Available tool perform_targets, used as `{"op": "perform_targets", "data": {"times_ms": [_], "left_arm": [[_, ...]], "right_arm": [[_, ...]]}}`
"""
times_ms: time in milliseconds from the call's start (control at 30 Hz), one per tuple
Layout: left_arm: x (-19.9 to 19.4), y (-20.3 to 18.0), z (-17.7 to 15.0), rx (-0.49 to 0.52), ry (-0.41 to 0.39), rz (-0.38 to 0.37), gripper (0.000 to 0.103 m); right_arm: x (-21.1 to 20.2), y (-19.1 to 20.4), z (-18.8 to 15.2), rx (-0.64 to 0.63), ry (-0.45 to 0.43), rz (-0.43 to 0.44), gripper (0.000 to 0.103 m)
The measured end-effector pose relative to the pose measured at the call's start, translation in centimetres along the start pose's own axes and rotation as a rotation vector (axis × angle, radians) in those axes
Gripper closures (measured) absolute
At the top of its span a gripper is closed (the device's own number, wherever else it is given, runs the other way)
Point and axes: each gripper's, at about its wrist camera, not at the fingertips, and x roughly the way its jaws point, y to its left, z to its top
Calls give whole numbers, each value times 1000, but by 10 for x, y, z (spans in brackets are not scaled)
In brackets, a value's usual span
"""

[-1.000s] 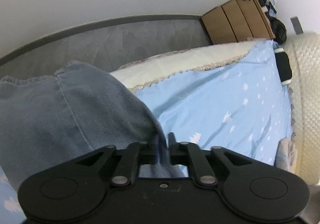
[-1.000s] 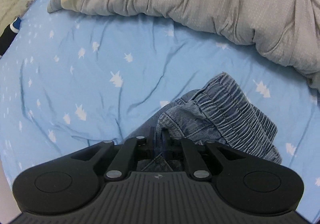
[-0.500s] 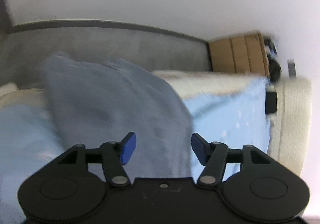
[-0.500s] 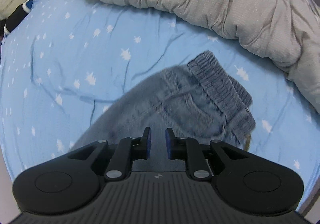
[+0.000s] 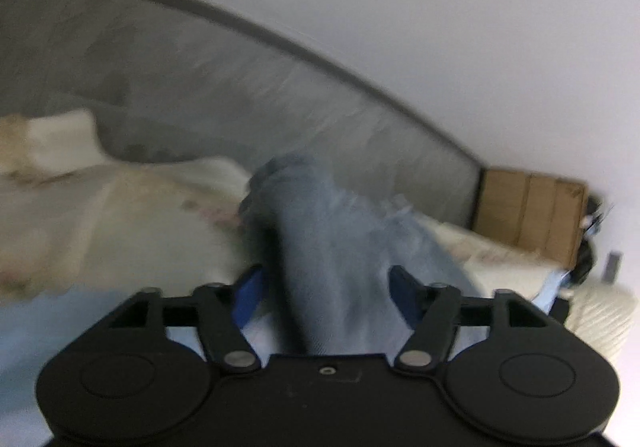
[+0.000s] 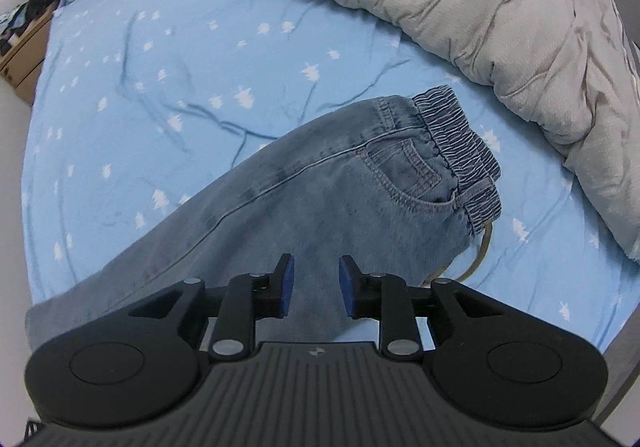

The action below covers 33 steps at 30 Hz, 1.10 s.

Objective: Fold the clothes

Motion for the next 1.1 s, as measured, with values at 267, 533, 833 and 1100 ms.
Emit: {"op": "perform_targets", "data": {"times_ms": [267,533,833,1100], "left_arm": [[32,-25,7,118,23,66,65],[-7,-78,-22,382,-81,6,96],[-104,-179,-131,804,-134,-228,99],[-146,-232,-301,1199,-63,-296,99]], "right_arm": [[-6,-19,-31,13,40,-26,74],[10,-65,-60,132,74,-27,74],[50,-109,-67,236,96,83,74],[75,-109,-47,41,80,210,74]]}}
